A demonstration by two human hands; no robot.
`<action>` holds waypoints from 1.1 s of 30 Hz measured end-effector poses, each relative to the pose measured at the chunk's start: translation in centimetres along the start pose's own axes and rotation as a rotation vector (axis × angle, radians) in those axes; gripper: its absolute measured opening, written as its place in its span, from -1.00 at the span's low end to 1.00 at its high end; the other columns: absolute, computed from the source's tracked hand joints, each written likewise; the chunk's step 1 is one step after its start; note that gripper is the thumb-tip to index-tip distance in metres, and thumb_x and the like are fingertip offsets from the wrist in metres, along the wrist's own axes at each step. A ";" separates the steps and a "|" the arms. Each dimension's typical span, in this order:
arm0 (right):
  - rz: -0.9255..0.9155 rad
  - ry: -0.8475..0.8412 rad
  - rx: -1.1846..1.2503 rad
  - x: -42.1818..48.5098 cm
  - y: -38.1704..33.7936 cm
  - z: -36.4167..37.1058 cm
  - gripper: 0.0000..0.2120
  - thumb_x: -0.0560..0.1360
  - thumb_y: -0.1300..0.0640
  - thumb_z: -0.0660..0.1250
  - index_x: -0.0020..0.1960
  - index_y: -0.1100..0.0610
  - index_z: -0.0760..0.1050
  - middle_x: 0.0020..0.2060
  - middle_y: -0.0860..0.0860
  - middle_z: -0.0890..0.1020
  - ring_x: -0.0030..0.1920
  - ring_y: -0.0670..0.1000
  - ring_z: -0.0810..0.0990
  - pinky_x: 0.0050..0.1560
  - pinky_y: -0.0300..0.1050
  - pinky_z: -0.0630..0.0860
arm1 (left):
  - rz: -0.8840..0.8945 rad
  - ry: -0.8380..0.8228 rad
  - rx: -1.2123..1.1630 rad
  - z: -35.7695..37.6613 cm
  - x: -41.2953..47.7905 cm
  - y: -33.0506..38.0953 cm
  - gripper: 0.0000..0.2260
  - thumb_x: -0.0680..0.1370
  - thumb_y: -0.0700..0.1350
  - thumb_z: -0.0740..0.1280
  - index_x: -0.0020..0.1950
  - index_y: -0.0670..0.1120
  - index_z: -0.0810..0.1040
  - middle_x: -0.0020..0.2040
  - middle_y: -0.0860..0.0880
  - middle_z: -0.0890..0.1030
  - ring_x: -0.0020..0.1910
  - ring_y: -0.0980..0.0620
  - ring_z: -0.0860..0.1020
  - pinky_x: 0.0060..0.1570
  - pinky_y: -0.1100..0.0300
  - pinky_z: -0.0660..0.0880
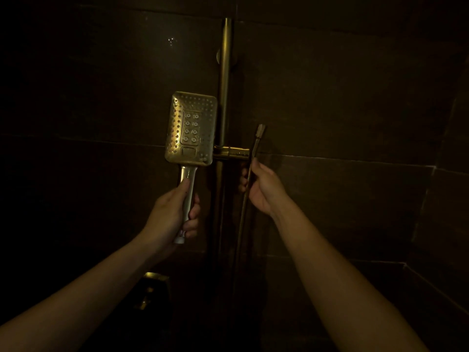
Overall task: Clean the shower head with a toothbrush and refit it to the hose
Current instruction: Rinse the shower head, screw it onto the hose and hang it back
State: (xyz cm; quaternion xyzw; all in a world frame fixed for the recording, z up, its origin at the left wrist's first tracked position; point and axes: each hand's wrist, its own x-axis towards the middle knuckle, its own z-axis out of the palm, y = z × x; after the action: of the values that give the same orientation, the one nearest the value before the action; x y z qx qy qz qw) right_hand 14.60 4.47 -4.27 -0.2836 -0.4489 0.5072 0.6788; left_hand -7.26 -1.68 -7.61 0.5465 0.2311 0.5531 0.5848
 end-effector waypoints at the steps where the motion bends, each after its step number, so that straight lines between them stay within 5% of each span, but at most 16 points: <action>1: 0.010 0.019 0.000 0.2 -0.3 -0.1 -0.81 0.65 0.07 0.19 0.05 0.13 0.53 -0.32 0.02 0.53 -0.39 -0.04 0.46 -0.37 -0.15 0.40 | 0.002 -0.004 0.004 0.0 0.0 0.0 -0.62 0.60 0.19 0.18 -0.13 -0.13 0.43 -0.46 -0.02 0.37 -0.61 0.11 0.24 -0.56 0.32 0.24; 7: -0.030 -0.002 0.016 -0.6 -0.7 -1.5 -0.77 0.62 0.04 0.22 0.14 0.14 0.55 -0.23 0.03 0.61 -0.30 -0.02 0.55 -0.29 -0.11 0.45 | 0.003 0.010 -0.011 -0.5 -0.1 -0.5 -0.62 0.59 0.19 0.19 -0.12 -0.13 0.44 -0.47 -0.02 0.37 -0.62 0.11 0.23 -0.58 0.33 0.25; 13: -0.004 0.007 -0.108 -1.9 -0.7 -1.8 -0.65 0.69 -0.04 0.04 0.02 0.20 0.45 -0.51 -0.04 0.31 -0.59 -0.11 0.20 -0.59 -0.25 0.12 | -0.033 -0.021 -0.031 -1.2 0.1 -1.6 -0.59 0.49 0.26 0.27 -0.13 -0.10 0.47 -0.44 -0.02 0.39 -0.61 0.12 0.25 -0.57 0.31 0.26; 21: 0.082 -0.062 -0.073 -4.5 1.7 -2.6 -0.56 0.60 -0.22 0.13 0.02 0.17 0.45 -0.43 -0.02 0.31 -0.50 -0.09 0.22 -0.52 -0.21 0.15 | -0.056 0.031 -0.034 -2.8 -1.2 -3.6 -0.60 0.54 0.26 0.25 -0.16 -0.09 0.49 -0.44 -0.01 0.40 -0.61 0.12 0.27 -0.57 0.31 0.28; 26: 0.270 -0.196 -0.192 -8.1 8.5 -3.1 -0.66 0.57 -0.16 0.24 0.00 0.13 0.44 -0.42 0.01 0.36 -0.52 -0.06 0.25 -0.50 -0.22 0.17 | -0.129 0.137 -0.051 -6.1 -5.2 -7.3 -0.60 0.57 0.25 0.22 -0.17 -0.07 0.48 -0.44 -0.01 0.39 -0.60 0.12 0.25 -0.57 0.30 0.25; 33: 0.654 -0.156 -0.321 -14.4 22.2 -0.6 -0.81 0.64 -0.05 0.14 0.02 0.07 0.39 -0.47 0.00 0.36 -0.56 -0.06 0.21 -0.45 -0.21 0.08 | -0.324 0.402 -0.083 -13.0 -14.0 -15.1 -0.50 0.39 0.42 0.34 -0.22 -0.04 0.51 -0.42 0.00 0.41 -0.58 0.11 0.28 -0.58 0.27 0.26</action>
State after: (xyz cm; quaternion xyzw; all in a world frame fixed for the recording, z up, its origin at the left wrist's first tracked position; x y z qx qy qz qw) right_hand 4.34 -1.88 -27.87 -0.4753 -0.4590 0.6405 0.3915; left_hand -16.64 -6.16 -29.63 0.3570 0.4041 0.5587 0.6302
